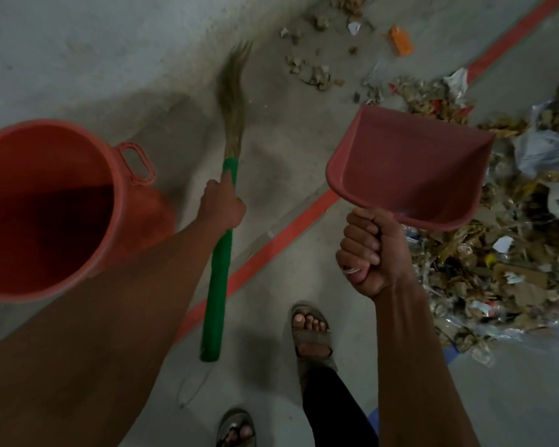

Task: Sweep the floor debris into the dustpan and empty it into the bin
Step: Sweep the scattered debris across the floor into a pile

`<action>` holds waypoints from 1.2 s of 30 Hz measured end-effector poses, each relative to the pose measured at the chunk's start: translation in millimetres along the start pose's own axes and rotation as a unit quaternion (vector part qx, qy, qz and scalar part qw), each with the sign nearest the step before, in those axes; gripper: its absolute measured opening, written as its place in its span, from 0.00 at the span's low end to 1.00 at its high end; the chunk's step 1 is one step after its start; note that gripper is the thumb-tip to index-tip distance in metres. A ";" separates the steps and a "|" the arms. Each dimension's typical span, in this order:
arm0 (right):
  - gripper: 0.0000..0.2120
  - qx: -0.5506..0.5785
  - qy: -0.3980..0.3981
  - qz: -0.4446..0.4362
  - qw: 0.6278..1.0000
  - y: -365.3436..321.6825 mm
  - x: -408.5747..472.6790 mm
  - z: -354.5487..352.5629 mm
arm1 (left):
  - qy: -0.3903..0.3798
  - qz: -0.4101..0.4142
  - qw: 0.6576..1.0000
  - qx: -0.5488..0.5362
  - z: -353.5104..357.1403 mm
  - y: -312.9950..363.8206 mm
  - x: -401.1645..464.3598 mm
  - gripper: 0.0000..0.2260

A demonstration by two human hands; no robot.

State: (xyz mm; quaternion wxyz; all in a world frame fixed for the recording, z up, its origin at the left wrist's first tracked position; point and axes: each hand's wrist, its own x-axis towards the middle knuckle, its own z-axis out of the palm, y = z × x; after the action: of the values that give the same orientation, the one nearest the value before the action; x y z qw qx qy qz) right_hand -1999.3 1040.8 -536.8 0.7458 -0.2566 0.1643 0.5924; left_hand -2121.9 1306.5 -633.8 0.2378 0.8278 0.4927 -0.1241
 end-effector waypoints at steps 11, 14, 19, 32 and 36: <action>0.19 0.033 0.041 -0.053 0.997 -32.6 -27.5 -31.7 | -0.184 0.332 0.917 0.125 43.8 65.8 -31.3 0.31; 0.19 0.036 0.059 -0.080 0.994 -38.6 -43.3 -36.9 | -0.165 0.378 0.907 0.085 43.3 64.7 -45.3 0.30; 0.20 0.052 0.085 -0.110 0.989 -39.8 -67.1 -47.5 | -0.069 0.354 0.933 0.018 25.7 49.8 -53.3 0.33; 0.20 0.092 0.066 -0.119 0.986 -81.7 -52.2 -73.0 | -0.119 0.221 0.960 0.126 43.4 133.7 32.3 0.30; 0.20 0.119 0.062 -0.117 0.984 -90.8 -43.6 -82.0 | -0.169 0.335 0.918 0.131 55.4 164.4 23.1 0.31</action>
State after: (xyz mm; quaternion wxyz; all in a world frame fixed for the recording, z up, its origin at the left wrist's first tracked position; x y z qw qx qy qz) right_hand -1917.2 943.5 -562.5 0.8233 -0.2203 0.2484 0.4603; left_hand -1965.2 1229.4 -646.8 0.2350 0.9348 0.1186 -0.2385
